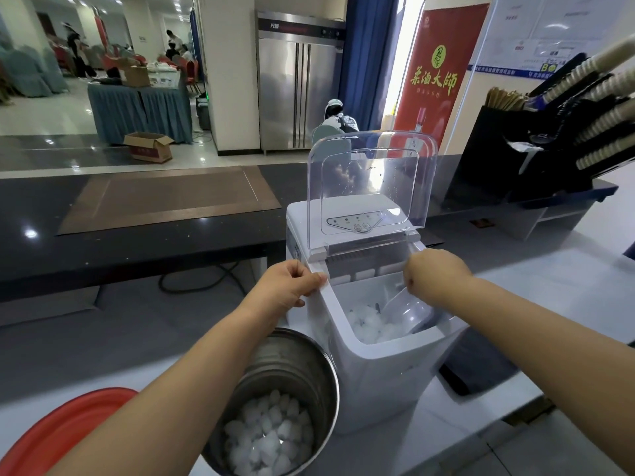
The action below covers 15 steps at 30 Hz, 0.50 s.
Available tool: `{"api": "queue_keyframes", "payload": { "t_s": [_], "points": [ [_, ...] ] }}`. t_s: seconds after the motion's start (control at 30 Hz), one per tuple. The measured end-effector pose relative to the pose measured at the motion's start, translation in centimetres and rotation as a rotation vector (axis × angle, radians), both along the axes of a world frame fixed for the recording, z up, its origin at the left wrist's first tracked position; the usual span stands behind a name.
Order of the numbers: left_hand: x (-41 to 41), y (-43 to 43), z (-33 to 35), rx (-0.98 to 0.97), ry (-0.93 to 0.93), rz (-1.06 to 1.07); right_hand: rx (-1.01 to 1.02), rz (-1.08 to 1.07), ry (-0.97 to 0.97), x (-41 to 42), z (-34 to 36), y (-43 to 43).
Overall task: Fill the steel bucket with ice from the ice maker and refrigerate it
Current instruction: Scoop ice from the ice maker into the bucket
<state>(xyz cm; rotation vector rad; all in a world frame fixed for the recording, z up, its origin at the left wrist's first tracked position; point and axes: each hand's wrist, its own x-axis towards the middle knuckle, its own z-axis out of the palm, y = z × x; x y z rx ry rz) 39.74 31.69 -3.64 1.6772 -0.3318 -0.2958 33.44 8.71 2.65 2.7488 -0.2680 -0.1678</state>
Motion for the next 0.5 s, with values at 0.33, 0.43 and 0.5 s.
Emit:
{"api": "queue_keyframes", "payload": {
  "t_s": [0.33, 0.43, 0.5],
  "points": [
    [0.1, -0.1, -0.2, -0.004, 0.011, 0.001, -0.056, -0.017, 0.008, -0.4, -0.2, 1.4],
    [0.1, -0.1, -0.2, -0.003, 0.010, 0.000, 0.042, -0.078, 0.011, -0.6, 0.1, 0.5],
    [0.1, -0.1, -0.2, -0.013, 0.009, 0.003, 0.091, -0.099, -0.004, -0.9, 0.3, 0.2]
  ]
}}
